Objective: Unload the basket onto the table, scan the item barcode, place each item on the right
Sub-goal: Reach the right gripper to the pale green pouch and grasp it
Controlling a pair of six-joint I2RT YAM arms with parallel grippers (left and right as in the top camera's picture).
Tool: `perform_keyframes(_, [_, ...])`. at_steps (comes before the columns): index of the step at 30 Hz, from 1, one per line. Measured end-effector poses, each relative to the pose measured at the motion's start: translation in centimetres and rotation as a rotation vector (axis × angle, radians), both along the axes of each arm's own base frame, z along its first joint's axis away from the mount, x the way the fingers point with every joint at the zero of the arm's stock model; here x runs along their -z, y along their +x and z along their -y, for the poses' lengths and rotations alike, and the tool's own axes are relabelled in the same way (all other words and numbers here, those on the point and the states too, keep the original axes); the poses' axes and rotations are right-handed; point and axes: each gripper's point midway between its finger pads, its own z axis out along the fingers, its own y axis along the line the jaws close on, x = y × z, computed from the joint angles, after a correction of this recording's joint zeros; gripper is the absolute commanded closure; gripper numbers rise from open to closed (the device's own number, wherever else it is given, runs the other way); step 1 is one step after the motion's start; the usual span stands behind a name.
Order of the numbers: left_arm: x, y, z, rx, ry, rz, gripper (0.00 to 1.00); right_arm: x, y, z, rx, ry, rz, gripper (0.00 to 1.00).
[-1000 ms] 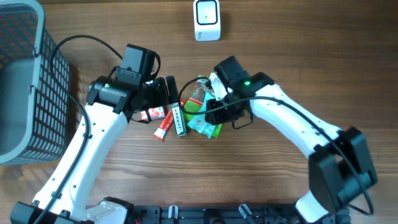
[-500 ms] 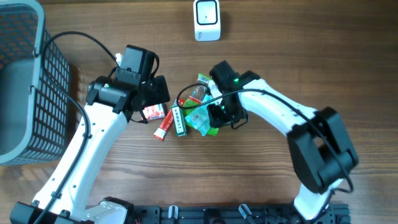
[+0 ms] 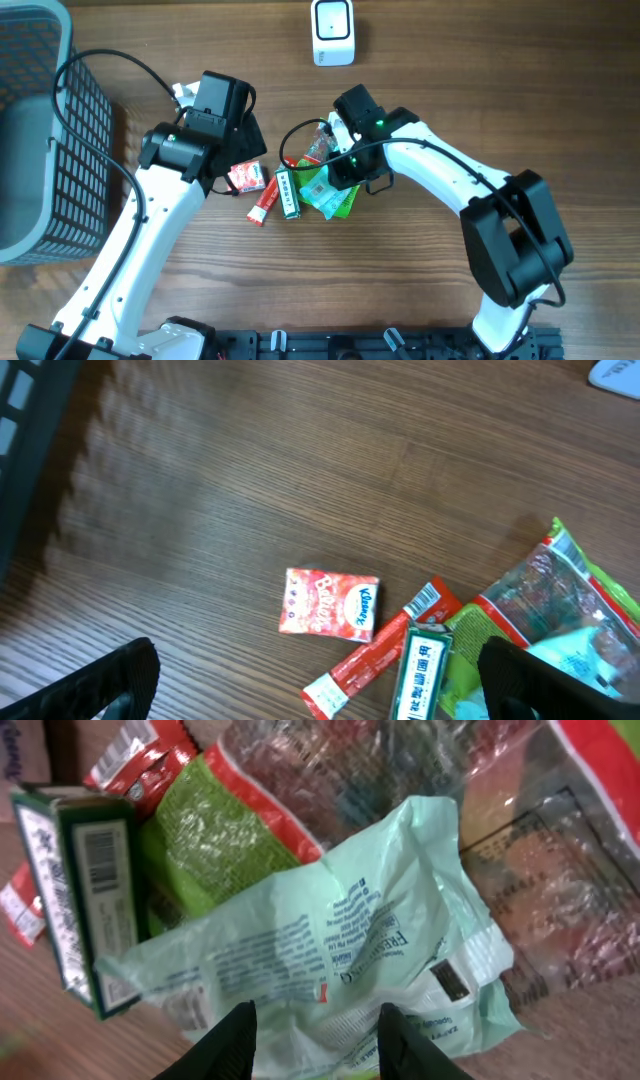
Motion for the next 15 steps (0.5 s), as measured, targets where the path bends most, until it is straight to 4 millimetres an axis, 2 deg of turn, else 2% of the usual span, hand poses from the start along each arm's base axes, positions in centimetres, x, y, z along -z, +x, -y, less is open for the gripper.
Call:
perform_keyframes(1, [0.0,0.0,0.1,0.002,-0.006,-0.001,0.00,0.3,0.1,0.0,0.000,-0.004,0.000,0.68])
perform_keyframes(2, [0.0,0.0,0.2,0.002,-0.011,-0.002,0.00,0.7,0.1,0.1,-0.001,-0.015,-0.004,0.67])
perform_keyframes(6, [0.0,0.0,0.3,0.004,-0.017,-0.001,0.00,0.8,-0.1,0.2,-0.016,-0.017,-0.010,0.43])
perform_keyframes(7, [0.0,0.0,0.3,0.005,-0.018,-0.002,0.00,0.7,-0.3,0.1,-0.030,-0.011,-0.018,0.42])
perform_keyframes(12, [0.1,0.0,0.4,0.003,-0.023,-0.001,0.00,0.3,-1.0,0.2,-0.126,-0.012,-0.012,0.41])
perform_keyframes(15, [0.1,0.0,0.6,0.008,-0.035,-0.002,0.00,-2.4,-0.7,0.1,-0.173,0.017,0.063,0.47])
